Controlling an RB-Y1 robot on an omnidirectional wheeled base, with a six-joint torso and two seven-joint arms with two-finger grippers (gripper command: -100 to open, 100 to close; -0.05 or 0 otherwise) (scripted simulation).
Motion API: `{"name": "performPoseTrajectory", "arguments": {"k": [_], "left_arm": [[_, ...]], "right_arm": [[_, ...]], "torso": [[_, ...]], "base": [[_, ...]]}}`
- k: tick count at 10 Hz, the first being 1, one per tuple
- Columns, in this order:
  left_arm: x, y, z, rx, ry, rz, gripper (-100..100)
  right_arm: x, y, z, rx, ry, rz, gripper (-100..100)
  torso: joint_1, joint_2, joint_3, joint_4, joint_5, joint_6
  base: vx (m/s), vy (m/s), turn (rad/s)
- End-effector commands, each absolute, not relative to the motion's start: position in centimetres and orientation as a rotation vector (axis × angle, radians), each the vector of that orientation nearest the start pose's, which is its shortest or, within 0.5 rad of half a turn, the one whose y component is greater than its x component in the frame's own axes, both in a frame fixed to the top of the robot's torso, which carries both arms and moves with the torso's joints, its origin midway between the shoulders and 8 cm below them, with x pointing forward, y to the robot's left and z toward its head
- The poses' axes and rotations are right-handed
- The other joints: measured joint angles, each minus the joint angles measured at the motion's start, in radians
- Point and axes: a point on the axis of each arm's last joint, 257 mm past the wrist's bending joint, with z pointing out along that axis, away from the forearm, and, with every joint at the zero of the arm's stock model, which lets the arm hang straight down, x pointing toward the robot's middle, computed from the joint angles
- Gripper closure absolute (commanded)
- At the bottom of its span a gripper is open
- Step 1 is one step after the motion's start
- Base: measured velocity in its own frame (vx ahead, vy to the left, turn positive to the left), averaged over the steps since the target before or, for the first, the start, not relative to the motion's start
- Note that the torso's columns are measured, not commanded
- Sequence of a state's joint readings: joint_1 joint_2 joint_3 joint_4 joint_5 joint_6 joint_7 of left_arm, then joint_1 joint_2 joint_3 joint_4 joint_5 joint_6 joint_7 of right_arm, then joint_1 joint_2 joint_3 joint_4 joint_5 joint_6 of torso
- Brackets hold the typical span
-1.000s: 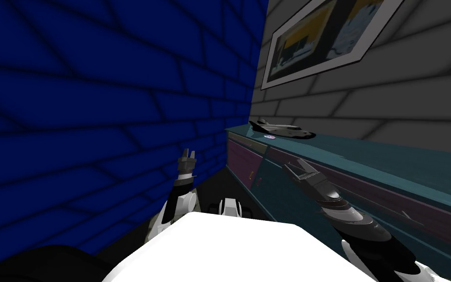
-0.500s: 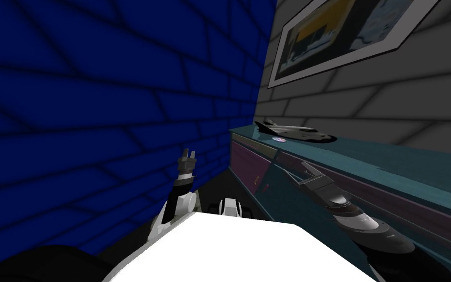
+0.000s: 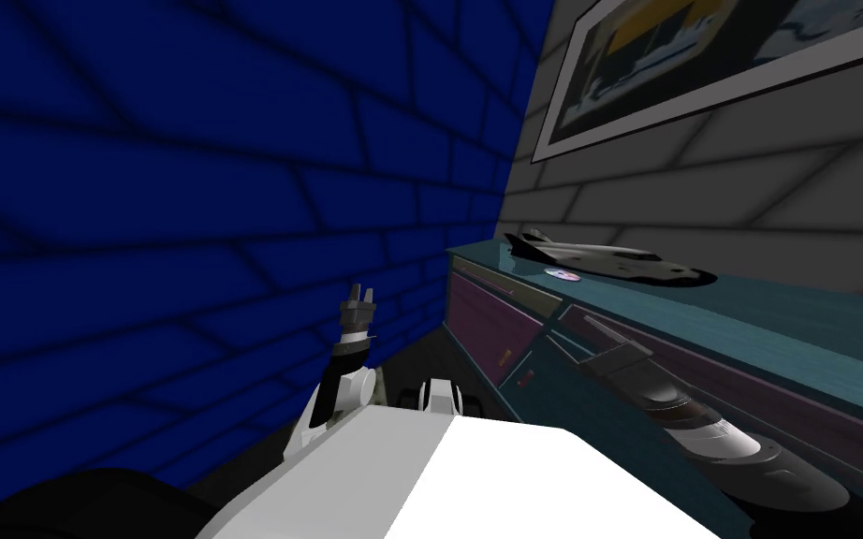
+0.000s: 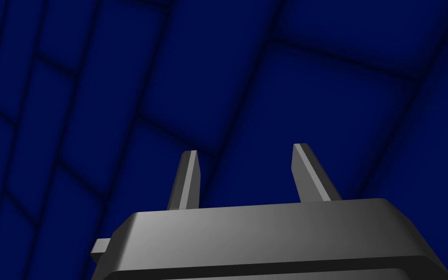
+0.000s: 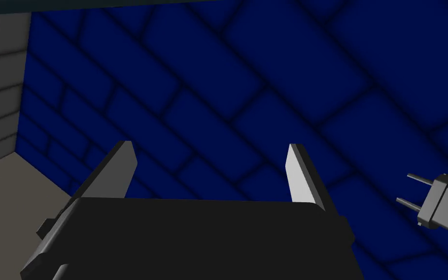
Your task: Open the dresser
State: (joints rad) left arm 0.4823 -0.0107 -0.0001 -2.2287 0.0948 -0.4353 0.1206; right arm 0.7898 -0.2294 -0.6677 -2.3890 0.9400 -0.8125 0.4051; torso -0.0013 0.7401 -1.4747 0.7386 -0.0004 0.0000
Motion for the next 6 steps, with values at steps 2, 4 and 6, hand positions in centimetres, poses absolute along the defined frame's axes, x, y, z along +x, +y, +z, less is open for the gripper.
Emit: {"name": "performPoseTrajectory", "arguments": {"k": [2,4,6], "left_arm": [[36.4,29.3,-0.6,-0.855,0.569,-1.454,0],[36.4,29.3,-0.6,-0.855,0.569,-1.454,0],[36.4,29.3,-0.6,-0.855,0.569,-1.454,0]], "right_arm": [[26.9,-34.8,-6.2,-0.850,1.320,-0.419,-100],[26.5,-35.8,-7.2,-0.929,1.346,-0.493,-100],[26.1,-36.8,-7.9,-1.000,1.365,-0.558,-100]], "torso": [[0.001,-0.001,-0.001,0.000,0.000,0.000],[0.001,-0.003,-0.002,-0.001,0.001,0.000],[0.001,-0.004,-0.002,-0.001,0.000,0.000]], "base": [[0.094,0.061,0.120],[0.107,0.049,0.064],[0.120,0.041,0.080]]}}
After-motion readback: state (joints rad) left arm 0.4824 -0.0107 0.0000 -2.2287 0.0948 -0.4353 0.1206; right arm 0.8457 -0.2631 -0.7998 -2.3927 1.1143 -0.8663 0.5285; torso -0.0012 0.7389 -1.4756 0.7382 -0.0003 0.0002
